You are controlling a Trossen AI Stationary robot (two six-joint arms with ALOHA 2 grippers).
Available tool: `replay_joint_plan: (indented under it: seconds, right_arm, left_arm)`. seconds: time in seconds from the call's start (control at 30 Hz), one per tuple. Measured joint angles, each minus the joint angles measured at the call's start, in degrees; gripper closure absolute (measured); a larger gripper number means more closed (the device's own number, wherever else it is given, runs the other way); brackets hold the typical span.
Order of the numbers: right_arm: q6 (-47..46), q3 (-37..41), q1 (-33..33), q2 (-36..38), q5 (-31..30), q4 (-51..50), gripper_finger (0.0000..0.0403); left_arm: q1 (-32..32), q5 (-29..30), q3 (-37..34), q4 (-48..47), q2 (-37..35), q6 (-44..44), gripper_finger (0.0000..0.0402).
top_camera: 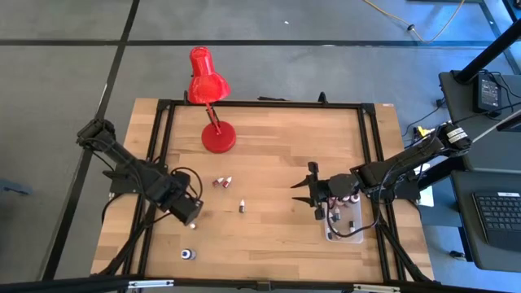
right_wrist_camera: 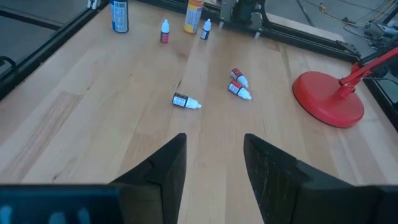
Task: Pick & Place food coloring
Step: Put the big yellow bottle into the transparent container
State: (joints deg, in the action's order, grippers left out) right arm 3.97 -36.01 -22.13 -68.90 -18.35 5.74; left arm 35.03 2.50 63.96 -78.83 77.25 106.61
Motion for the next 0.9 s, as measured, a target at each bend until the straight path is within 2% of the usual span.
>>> replay_joint_plan:
  seconds: [0.57,0.9]
  right_arm:
    - [-0.02,-0.02,0.00,0.00,0.00,-0.01,0.0240]
    - [-0.04,-0.02,0.00,0.00,0.00,0.00,0.0240]
  left_arm:
    - [5.99,-0.58,-0.04,-4.20,0.57,11.63,0.0107]
    - [7.35,-1.04,-0.09,-6.01,3.69,13.28,0.0108]
